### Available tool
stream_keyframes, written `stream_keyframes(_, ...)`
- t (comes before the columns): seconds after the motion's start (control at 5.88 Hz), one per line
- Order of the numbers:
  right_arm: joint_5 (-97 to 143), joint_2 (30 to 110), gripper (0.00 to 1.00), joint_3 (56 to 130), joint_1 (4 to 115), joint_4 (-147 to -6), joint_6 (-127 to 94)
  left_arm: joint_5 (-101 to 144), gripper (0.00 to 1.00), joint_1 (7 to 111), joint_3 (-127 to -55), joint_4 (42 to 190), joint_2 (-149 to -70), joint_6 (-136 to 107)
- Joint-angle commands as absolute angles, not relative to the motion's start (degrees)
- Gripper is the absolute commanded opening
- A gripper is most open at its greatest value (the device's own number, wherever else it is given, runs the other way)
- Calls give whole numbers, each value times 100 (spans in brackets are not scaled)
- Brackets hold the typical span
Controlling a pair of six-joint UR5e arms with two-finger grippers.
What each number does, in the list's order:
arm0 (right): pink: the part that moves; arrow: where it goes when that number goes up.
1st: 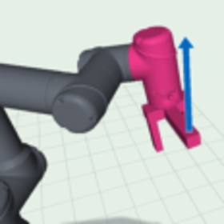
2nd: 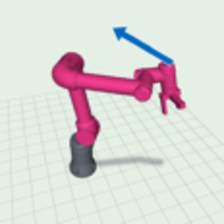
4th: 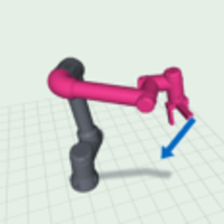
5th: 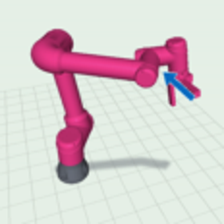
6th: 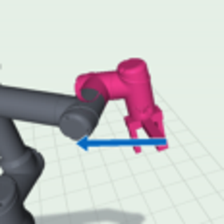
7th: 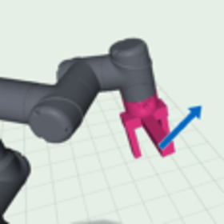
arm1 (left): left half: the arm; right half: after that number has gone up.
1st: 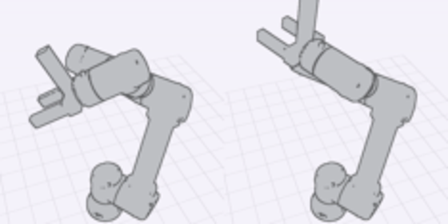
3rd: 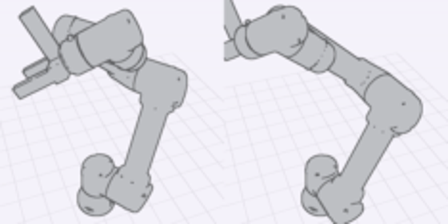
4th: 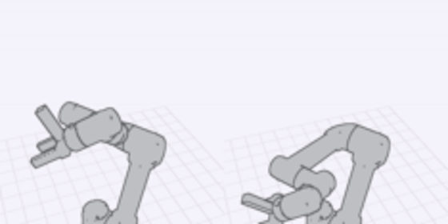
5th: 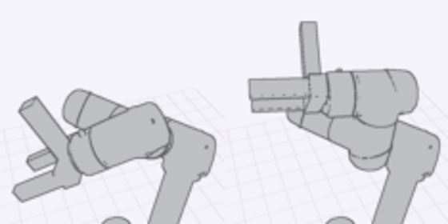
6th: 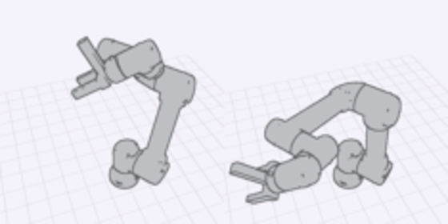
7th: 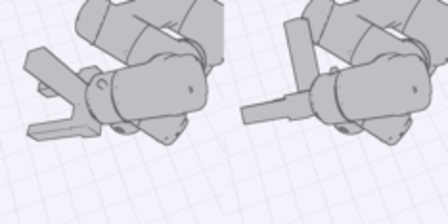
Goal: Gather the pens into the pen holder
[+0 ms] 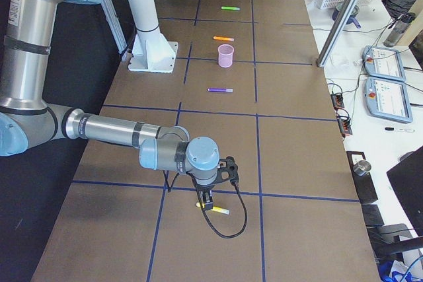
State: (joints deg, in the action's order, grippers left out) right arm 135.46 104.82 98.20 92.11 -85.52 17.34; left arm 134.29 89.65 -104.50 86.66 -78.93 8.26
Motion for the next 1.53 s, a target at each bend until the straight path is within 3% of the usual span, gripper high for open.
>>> stream_keyframes(0.0, 13544, 10433, 100, 9826, 9211, -8552, 1688, 13430, 100, 8956, -10459, 8710, -7901, 835)
stream_keyframes(0.85, 13553, 10283, 100, 9835, 9202, -8543, 1556, 13500, 100, 8895, -10318, 9034, -8613, 809)
stream_keyframes(1.36, 13562, 10283, 100, 9826, 9202, -8552, 1556, 13500, 100, 7651, -10152, 10154, -8657, -1261)
